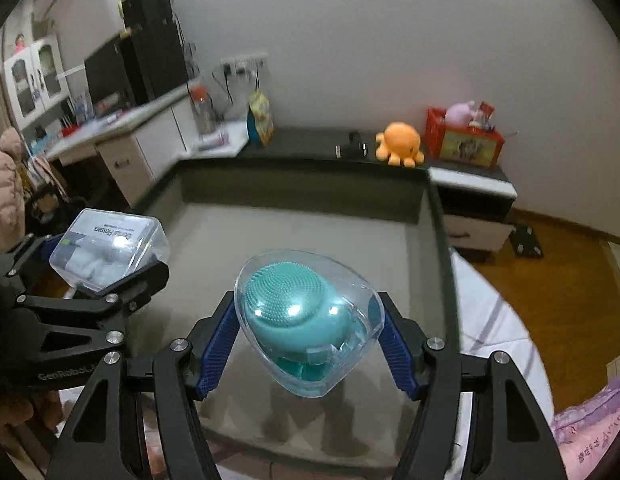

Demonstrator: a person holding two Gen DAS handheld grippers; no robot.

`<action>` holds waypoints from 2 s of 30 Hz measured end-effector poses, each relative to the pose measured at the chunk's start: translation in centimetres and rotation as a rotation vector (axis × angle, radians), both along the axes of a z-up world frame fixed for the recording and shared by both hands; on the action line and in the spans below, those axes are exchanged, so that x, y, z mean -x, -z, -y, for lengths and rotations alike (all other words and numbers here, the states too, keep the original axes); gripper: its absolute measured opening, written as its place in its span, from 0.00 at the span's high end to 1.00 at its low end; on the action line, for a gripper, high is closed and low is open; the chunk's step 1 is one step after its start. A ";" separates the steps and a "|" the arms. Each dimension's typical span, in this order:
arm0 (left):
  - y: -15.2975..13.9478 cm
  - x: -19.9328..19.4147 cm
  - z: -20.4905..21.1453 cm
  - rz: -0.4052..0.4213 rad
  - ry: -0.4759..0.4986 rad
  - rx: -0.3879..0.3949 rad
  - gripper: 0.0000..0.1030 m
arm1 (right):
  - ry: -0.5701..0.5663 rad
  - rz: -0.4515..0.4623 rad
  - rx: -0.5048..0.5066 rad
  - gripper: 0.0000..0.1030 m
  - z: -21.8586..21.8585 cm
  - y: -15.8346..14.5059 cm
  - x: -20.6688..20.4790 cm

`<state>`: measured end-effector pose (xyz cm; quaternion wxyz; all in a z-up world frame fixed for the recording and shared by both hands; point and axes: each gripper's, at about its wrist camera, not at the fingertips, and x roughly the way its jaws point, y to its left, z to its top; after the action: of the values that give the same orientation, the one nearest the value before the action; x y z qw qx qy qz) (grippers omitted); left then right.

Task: Organize rigid objects
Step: 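Carry both cases over the pink box and release them inside, then withdraw both open tools back over the bed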

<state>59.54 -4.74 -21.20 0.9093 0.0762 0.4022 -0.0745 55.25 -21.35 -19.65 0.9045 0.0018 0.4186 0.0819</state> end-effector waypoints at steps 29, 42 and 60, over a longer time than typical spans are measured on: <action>-10.5 22.3 -4.4 0.415 -0.001 0.187 0.00 | 0.038 0.374 0.002 0.00 -0.7 -10.6 18.7; -9.4 36.3 -4.6 0.485 -0.007 0.175 0.00 | 0.115 0.578 0.059 0.00 -2.4 -11.3 34.7; -7.0 41.4 -3.9 0.565 -0.098 0.054 0.00 | 0.125 0.564 0.069 0.00 -2.4 -8.5 39.0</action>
<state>18.09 -0.81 -14.20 0.9896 0.0502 0.1339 -0.0168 16.25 -18.92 -11.14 0.9879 -0.0257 0.1524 0.0089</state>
